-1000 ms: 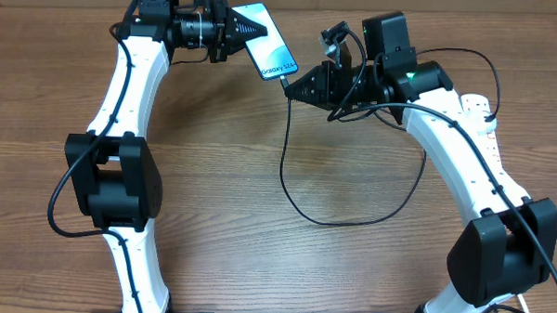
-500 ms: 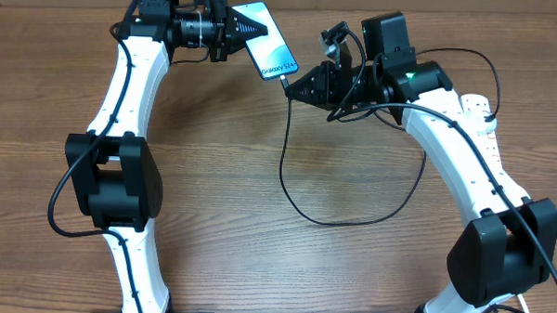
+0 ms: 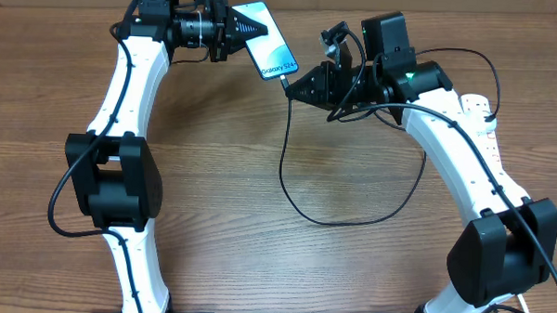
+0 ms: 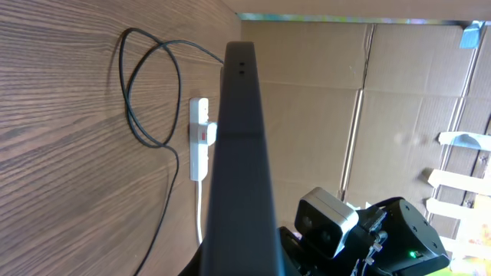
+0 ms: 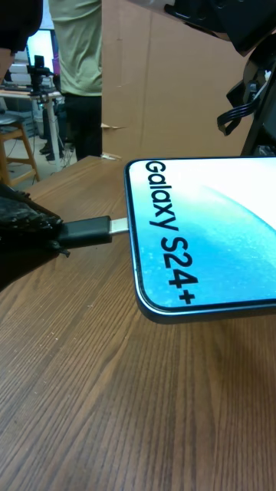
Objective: Plug charger to phone and switch on socket
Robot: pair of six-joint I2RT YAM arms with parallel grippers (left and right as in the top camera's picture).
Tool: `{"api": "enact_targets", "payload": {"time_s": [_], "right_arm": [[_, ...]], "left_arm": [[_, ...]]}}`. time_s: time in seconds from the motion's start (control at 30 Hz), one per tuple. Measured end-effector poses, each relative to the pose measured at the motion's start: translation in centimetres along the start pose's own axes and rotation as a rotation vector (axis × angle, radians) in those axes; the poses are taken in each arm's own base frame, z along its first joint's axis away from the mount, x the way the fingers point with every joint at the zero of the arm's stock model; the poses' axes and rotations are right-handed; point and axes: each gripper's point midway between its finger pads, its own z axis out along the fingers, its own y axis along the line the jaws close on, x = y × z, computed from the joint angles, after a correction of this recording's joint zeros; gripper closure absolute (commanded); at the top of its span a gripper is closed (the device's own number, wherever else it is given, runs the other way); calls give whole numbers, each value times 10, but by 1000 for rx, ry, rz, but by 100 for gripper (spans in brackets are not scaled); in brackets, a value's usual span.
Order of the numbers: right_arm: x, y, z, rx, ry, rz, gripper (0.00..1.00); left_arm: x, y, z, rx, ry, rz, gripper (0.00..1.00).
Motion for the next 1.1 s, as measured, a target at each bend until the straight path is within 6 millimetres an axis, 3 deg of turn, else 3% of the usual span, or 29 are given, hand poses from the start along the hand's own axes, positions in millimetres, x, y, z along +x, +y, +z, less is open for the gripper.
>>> {"api": "enact_targets", "payload": {"time_s": [1.1], "right_arm": [[-5,-5,-6,0,-15,5,96]], "left_arm": [[1,-1,1,3,6,2,96]]}}
